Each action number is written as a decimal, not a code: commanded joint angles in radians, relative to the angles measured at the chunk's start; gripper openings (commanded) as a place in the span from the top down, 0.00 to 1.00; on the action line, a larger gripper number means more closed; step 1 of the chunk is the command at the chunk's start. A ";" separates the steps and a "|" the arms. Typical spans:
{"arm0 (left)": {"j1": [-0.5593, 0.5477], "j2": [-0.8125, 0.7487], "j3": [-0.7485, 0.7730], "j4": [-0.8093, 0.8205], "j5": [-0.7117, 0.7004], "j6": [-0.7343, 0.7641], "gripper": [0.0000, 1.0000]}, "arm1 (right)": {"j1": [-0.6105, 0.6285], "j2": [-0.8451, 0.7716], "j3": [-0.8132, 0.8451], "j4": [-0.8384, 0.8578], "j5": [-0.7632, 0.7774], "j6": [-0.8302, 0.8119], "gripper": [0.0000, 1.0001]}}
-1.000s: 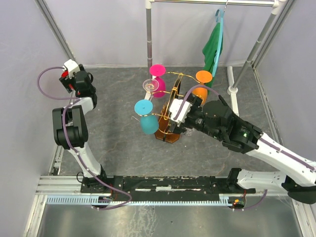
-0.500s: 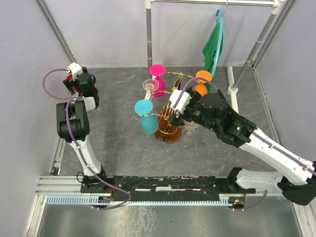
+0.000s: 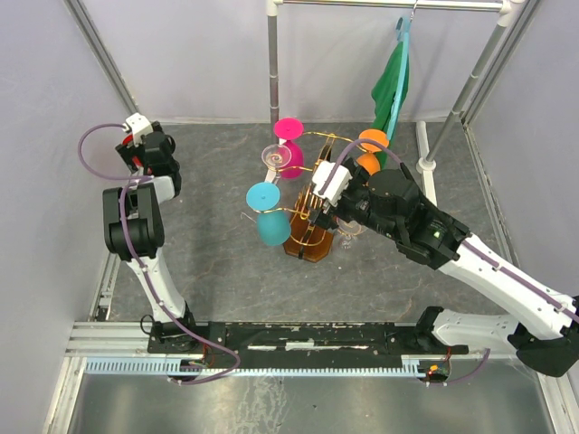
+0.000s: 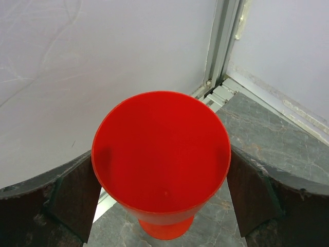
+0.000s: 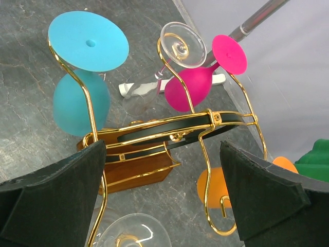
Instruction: Take the wine glass off the wine glass rack
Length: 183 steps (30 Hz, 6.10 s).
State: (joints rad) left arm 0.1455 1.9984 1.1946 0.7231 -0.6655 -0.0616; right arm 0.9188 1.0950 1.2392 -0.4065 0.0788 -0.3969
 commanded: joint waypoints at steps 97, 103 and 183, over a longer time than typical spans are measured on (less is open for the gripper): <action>-0.060 -1.040 0.006 -1.306 0.731 -0.383 0.04 | -0.946 0.442 0.154 0.251 -0.637 1.259 0.88; -0.060 -1.039 -0.005 -1.305 0.739 -0.388 0.04 | -0.945 0.412 0.137 0.263 -0.644 1.271 0.99; -0.061 -1.088 -0.030 -1.367 0.917 -0.429 0.03 | -1.053 -0.154 0.118 -0.546 -0.444 0.705 0.99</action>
State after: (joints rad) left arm 0.0834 0.9234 1.1263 -0.6487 0.1532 -0.4564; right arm -0.1806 1.0462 1.2976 -0.7723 -0.5194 0.4725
